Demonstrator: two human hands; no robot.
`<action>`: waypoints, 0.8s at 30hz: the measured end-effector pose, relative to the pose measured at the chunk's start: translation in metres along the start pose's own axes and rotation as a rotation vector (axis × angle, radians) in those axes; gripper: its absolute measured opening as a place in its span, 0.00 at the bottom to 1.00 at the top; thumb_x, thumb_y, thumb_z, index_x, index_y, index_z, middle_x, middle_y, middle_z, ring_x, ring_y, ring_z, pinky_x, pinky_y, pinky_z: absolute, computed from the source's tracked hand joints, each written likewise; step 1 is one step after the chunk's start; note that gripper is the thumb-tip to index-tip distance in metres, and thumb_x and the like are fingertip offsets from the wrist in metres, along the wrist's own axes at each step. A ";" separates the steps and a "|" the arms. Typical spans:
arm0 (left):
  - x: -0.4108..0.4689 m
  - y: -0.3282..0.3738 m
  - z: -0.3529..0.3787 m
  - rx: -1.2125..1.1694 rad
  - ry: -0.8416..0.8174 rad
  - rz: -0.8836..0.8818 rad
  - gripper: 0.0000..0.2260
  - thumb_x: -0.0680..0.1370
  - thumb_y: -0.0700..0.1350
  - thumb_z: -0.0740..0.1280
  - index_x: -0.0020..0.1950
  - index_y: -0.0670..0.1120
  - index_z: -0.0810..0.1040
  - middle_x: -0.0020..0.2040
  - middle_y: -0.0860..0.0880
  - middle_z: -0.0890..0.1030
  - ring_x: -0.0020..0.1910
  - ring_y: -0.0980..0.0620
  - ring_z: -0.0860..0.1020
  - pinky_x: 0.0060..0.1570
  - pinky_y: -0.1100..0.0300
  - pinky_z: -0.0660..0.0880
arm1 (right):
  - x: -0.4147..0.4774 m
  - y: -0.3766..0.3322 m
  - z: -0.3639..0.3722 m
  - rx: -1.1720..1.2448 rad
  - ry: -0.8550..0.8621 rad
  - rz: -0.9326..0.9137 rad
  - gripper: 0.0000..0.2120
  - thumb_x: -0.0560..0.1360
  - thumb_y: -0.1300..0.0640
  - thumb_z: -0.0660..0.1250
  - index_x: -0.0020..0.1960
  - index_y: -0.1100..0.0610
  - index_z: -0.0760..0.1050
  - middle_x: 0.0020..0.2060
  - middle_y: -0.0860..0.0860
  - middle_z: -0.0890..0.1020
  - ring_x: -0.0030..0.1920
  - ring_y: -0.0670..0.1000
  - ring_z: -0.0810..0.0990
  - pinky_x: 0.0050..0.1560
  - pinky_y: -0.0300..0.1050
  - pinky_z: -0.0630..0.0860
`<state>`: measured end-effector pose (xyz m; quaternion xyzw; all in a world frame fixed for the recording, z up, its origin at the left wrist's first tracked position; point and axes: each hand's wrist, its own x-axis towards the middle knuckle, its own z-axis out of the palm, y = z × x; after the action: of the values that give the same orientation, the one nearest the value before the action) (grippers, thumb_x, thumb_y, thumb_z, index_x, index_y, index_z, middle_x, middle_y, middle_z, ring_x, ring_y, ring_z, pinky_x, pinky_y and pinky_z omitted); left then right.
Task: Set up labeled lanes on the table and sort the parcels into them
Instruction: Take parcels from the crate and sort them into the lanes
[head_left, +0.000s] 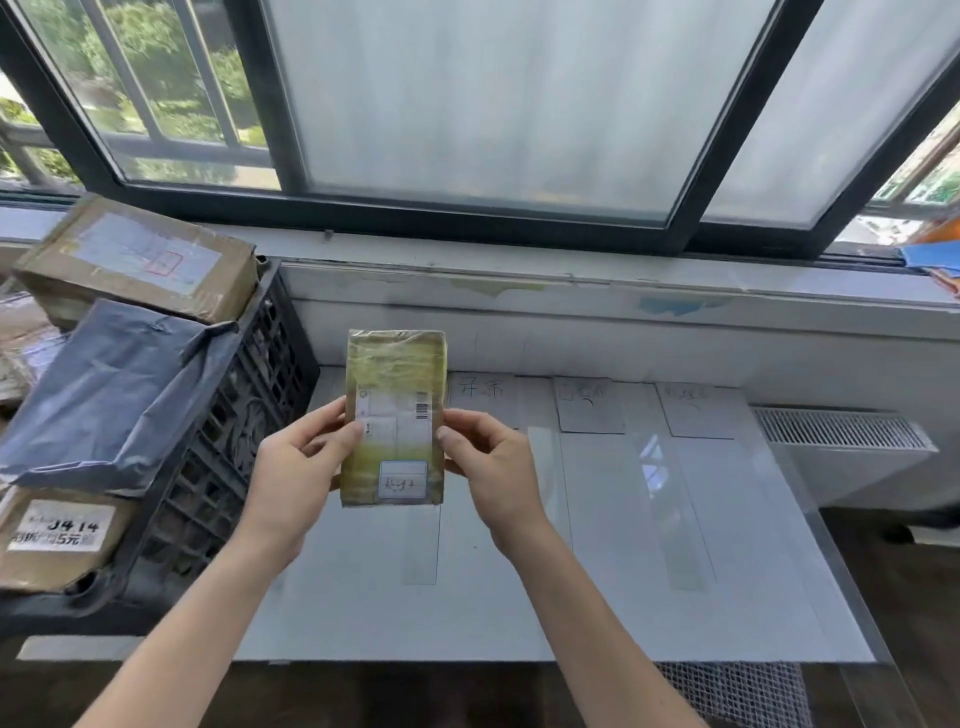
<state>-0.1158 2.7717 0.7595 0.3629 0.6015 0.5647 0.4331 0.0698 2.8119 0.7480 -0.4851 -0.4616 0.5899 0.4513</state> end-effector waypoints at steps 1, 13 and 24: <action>-0.001 -0.004 -0.005 0.009 0.013 -0.009 0.13 0.79 0.40 0.69 0.57 0.57 0.81 0.49 0.57 0.86 0.47 0.58 0.85 0.36 0.65 0.80 | -0.001 0.005 0.003 0.003 -0.015 0.017 0.09 0.78 0.64 0.69 0.57 0.60 0.83 0.49 0.55 0.87 0.52 0.54 0.85 0.51 0.45 0.83; 0.005 -0.049 -0.053 0.109 0.074 -0.129 0.13 0.80 0.40 0.68 0.59 0.56 0.82 0.51 0.57 0.86 0.50 0.56 0.84 0.44 0.59 0.82 | 0.001 0.053 0.050 -0.055 -0.053 0.180 0.08 0.79 0.63 0.68 0.56 0.58 0.83 0.48 0.51 0.87 0.51 0.50 0.85 0.49 0.44 0.83; 0.022 -0.065 -0.056 0.186 0.014 -0.195 0.12 0.81 0.41 0.66 0.61 0.55 0.80 0.49 0.60 0.85 0.48 0.60 0.84 0.42 0.63 0.82 | 0.014 0.085 0.060 -0.085 0.029 0.262 0.07 0.79 0.62 0.68 0.54 0.57 0.83 0.48 0.52 0.87 0.52 0.53 0.85 0.52 0.52 0.84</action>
<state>-0.1726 2.7655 0.6914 0.3374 0.6868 0.4641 0.4461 0.0019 2.8054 0.6687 -0.5684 -0.4122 0.6167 0.3559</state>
